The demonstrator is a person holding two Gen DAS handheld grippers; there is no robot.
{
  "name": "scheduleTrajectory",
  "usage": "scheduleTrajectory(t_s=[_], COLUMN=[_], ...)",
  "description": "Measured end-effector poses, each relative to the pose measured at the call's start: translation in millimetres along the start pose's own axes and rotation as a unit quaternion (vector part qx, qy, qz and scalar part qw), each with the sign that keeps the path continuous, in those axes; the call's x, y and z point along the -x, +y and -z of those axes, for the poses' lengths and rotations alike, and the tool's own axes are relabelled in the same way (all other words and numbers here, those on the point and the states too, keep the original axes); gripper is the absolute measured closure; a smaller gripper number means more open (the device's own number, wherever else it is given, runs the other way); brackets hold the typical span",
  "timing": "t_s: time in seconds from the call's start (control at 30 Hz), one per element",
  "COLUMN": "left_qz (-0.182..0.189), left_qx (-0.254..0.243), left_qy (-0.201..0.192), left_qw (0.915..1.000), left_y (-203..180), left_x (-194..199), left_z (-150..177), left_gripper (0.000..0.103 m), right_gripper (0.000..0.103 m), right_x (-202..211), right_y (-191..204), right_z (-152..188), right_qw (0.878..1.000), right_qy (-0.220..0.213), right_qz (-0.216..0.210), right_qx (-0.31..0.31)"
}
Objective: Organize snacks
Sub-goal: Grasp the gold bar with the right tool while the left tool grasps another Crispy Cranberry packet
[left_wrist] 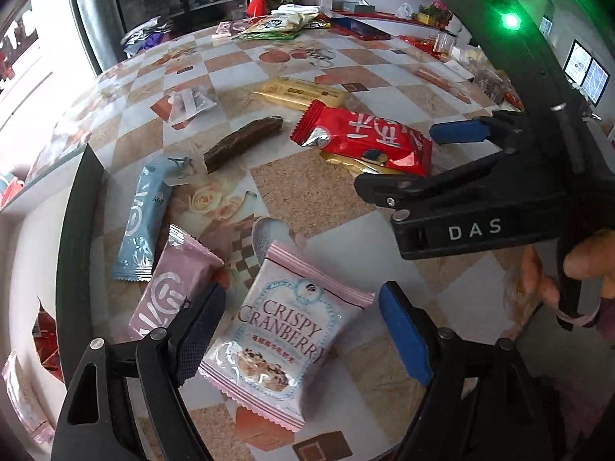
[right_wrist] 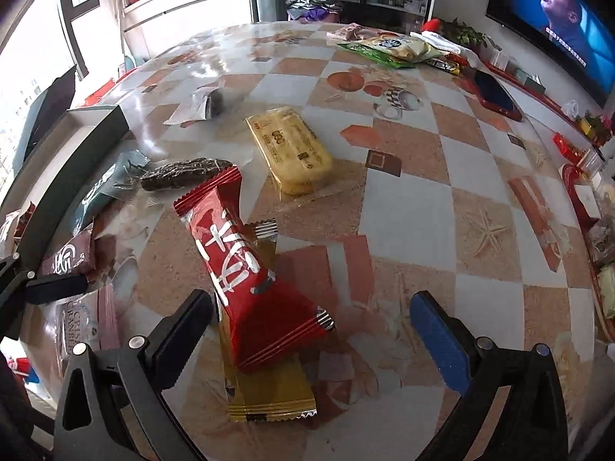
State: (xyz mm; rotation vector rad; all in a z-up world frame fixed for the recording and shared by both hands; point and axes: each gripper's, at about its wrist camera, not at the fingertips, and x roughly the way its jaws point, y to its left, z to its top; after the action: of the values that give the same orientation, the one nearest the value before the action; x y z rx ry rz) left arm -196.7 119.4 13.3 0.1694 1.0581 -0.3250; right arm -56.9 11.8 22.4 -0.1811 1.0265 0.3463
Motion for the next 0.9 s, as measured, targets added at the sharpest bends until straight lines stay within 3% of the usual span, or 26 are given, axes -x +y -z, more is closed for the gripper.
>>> scheduleTrajectory(t_s=[0.33, 0.37, 0.43, 0.5, 0.6, 0.67, 0.9], left_qz=[-0.009, -0.011, -0.013, -0.016, -0.021, -0.021, -0.020], left_qx=[0.008, 0.011, 0.016, 0.018, 0.033, 0.046, 0.082], left_qy=[0.006, 0.005, 0.001, 0.002, 0.003, 0.003, -0.017], left_qw=[0.9999, 0.9999, 0.9998, 0.9997, 0.9992, 0.9987, 0.9963], left_y=[-9.3, -10.4, -13.8, -16.2, -13.6, -10.3, -0.9], left_x=[-2.4, -2.6, -0.5, 1.8, 4.3, 7.1, 23.9], left_z=[-4.3, -4.4, -4.5, -3.9, -1.9, 0.3, 7.6], left_gripper=[0.019, 0.020, 0.032, 0.038, 0.042, 0.042, 0.043], right_gripper=[0.000, 0.000, 0.000, 0.009, 0.038, 0.075, 0.075], right_x=[2.3, 2.5, 2.0, 4.1, 10.5, 16.0, 33.7], right_y=[0.1, 2.0, 6.9, 15.4, 24.1, 24.4, -6.8], right_z=[9.7, 8.9, 7.0, 6.8, 7.1, 8.8, 34.7], right_qw=[0.999, 0.999, 0.999, 0.998, 0.996, 0.996, 0.996], right_qy=[-0.009, -0.005, 0.003, 0.005, 0.009, 0.011, 0.013], right_qz=[-0.021, -0.021, -0.025, -0.029, -0.038, -0.038, -0.085], right_qx=[0.039, 0.039, 0.046, 0.061, 0.079, 0.080, 0.028])
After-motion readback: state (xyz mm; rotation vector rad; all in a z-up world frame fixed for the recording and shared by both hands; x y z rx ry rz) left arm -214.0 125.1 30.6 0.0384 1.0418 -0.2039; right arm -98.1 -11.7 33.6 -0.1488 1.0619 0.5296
